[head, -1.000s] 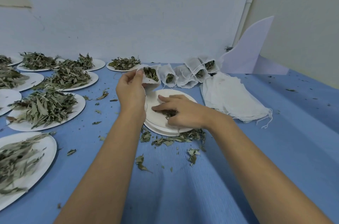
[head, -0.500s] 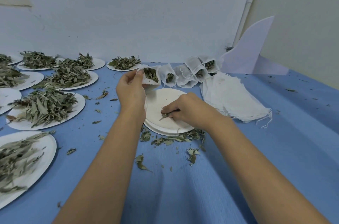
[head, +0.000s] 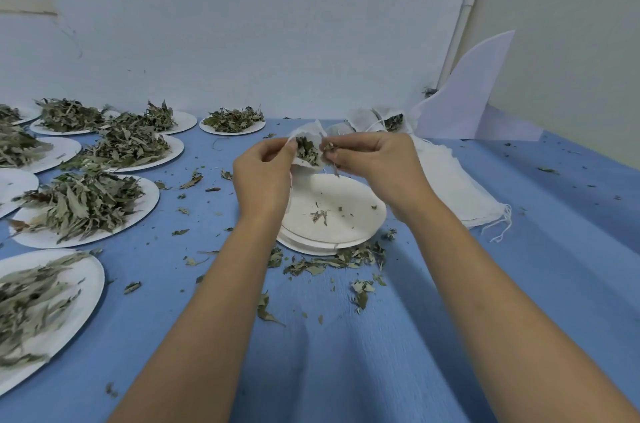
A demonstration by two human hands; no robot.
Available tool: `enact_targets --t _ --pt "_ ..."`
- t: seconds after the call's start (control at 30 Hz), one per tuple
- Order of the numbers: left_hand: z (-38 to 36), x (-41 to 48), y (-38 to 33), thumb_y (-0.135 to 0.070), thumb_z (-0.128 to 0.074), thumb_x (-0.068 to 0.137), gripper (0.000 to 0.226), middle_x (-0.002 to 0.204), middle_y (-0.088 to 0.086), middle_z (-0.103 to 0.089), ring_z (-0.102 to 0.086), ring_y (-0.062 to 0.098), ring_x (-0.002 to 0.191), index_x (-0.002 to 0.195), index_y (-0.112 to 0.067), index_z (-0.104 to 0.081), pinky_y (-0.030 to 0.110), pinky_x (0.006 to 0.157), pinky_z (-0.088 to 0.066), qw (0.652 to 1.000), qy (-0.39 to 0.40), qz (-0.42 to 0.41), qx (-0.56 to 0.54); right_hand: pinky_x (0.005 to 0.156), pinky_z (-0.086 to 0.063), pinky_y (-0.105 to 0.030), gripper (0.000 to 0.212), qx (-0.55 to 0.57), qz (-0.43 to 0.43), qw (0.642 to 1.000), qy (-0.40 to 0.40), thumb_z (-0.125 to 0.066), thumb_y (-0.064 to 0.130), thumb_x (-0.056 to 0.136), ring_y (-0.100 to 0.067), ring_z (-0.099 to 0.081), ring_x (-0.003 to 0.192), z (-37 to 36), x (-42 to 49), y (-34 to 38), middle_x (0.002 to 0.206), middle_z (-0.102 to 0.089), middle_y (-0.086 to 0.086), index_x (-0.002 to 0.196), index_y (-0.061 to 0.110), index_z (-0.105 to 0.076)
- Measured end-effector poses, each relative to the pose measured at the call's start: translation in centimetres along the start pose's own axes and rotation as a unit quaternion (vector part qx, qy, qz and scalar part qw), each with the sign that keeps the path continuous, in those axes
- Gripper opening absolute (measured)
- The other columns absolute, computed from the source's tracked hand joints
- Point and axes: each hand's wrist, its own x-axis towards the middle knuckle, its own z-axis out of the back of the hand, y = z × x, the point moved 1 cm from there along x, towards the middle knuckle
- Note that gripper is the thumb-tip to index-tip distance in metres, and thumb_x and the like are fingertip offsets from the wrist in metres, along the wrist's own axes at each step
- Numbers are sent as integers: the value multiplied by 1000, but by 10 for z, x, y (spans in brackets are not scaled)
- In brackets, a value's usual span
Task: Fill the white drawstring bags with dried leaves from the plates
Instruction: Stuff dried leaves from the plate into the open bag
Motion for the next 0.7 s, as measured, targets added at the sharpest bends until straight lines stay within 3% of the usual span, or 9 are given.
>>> enact_targets --t 0.13,0.23,0.4,0.5,0.6,0.7 --pt "-3 -2 0 -23 -66 89 6 85 -4 -70 -65 11 79 92 -19 -70 24 74 -52 999 15 -19 27 77 -55 -20 19 40 11 998 -46 -70 -1 80 -10 -71 82 -11 3 0 84 -74 0 95 10 -74" --pt "-4 -4 -1 -24 -65 90 8 75 -8 -67 -60 3 67 89 -19 -70 13 63 -48 998 15 -34 41 79 -56 -22 17 -40 37 996 -75 -69 1 81 -12 -71 83 -22 3 -5 85 -74 2 94 10 -75" --pt "-6 -3 -1 -21 -61 91 11 61 -12 -60 -54 -7 50 82 -20 -69 7 52 -40 997 5 -57 60 72 -52 -14 23 -208 96 972 -61 -62 1 83 -4 -65 77 -31 0 -10 87 -74 3 98 12 -76" --pt "-5 -3 0 -19 -64 90 8 67 -8 -62 -56 -1 56 90 -14 -70 19 62 -50 998 22 -42 45 80 -48 -21 21 -323 111 937 -68 -59 2 88 -13 -66 88 -31 3 -12 97 -74 -6 102 7 -74" --pt "-5 -5 -1 -13 -64 89 6 71 -3 -63 -57 -3 53 85 -14 -69 13 54 -48 998 55 -25 2 76 -47 -34 26 -386 115 913 -63 -52 0 90 -23 -64 82 -32 5 -16 89 -73 -10 100 7 -75" --pt "-6 -7 -2 -9 -63 89 12 70 -1 -61 -55 -4 50 80 -17 -66 10 53 -46 995 98 -30 -10 67 -45 -37 33 -435 101 893 -59 -46 -2 89 -26 -59 73 -33 7 -20 79 -70 -11 97 10 -75"
